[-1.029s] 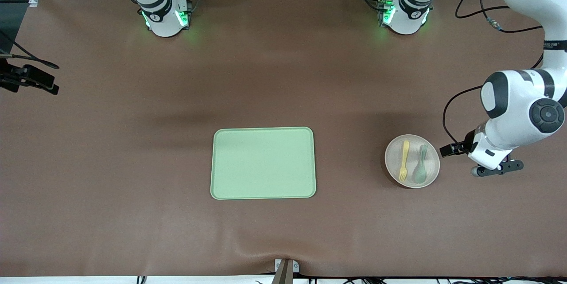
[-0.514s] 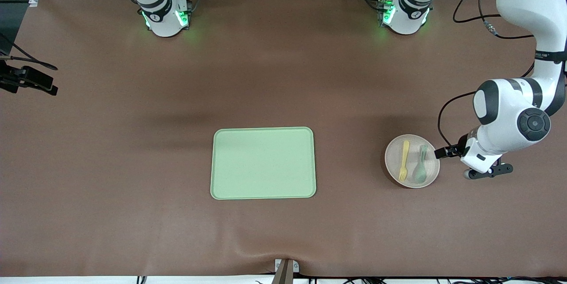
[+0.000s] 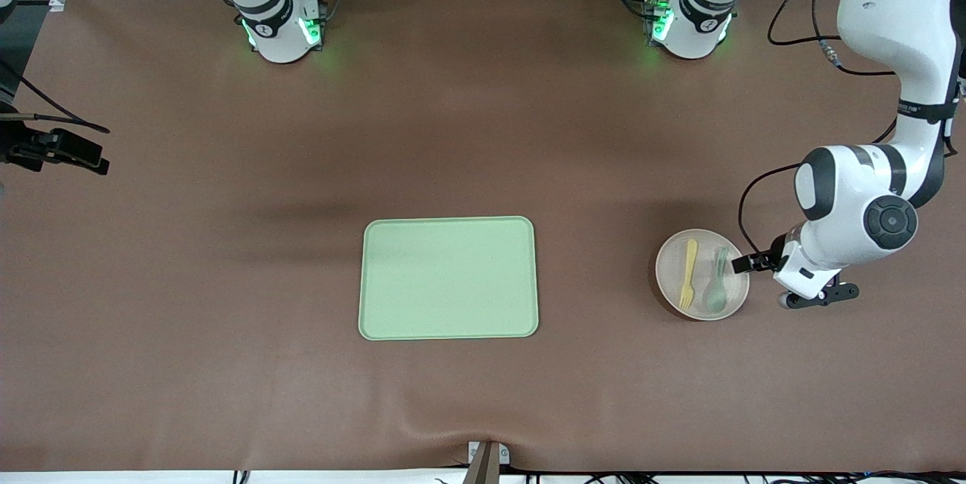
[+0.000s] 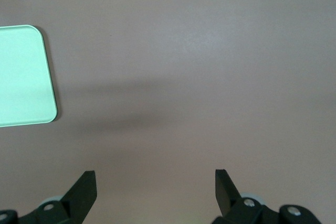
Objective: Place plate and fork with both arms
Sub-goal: 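Lower the left gripper and pinch the white plate's rim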
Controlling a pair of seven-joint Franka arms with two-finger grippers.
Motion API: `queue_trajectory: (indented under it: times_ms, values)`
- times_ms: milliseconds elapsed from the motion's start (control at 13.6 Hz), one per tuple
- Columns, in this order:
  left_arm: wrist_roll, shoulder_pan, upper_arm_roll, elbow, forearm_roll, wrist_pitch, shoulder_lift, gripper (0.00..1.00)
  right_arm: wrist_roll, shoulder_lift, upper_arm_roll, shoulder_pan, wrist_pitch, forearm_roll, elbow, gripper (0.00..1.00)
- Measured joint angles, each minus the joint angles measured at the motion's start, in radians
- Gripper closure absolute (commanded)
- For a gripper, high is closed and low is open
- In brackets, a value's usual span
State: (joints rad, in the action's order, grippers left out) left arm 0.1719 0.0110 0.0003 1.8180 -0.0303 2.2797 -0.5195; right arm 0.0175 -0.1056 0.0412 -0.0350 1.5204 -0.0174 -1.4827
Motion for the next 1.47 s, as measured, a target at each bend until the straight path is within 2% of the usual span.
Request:
queue_trajectory:
  times_ms: [294, 441, 882, 955, 1102, 1249, 1470]
  values:
    - [0.000, 0.001, 0.000, 0.000, 0.000, 0.009, -0.026, 0.00, 0.000, 0.000, 0.000, 0.000, -0.003, 0.000, 0.005, 0.00]
    - [0.000, 0.003, 0.000, 0.000, 0.000, 0.021, -0.038, 0.05, 0.001, 0.000, 0.000, 0.000, -0.004, 0.000, 0.005, 0.00]
    - [0.000, 0.021, 0.000, 0.000, 0.000, 0.072, -0.087, 0.30, 0.005, 0.000, -0.001, 0.000, -0.013, 0.000, 0.005, 0.00]
    - [0.000, 0.020, 0.000, 0.000, 0.000, 0.073, -0.090, 0.37, 0.008, 0.000, -0.001, 0.000, -0.013, 0.000, 0.005, 0.00]
    - [0.000, 0.020, 0.000, 0.000, 0.002, 0.073, -0.091, 0.62, 0.010, -0.001, -0.001, 0.000, -0.014, 0.000, 0.005, 0.00]
    - [0.001, 0.020, -0.001, 0.000, 0.015, 0.073, -0.092, 1.00, 0.011, -0.001, -0.001, 0.000, -0.015, 0.000, 0.005, 0.00]
    - [0.002, 0.020, -0.003, 0.000, 0.038, 0.073, -0.093, 1.00, 0.011, -0.002, -0.001, -0.001, -0.034, 0.000, 0.005, 0.00]
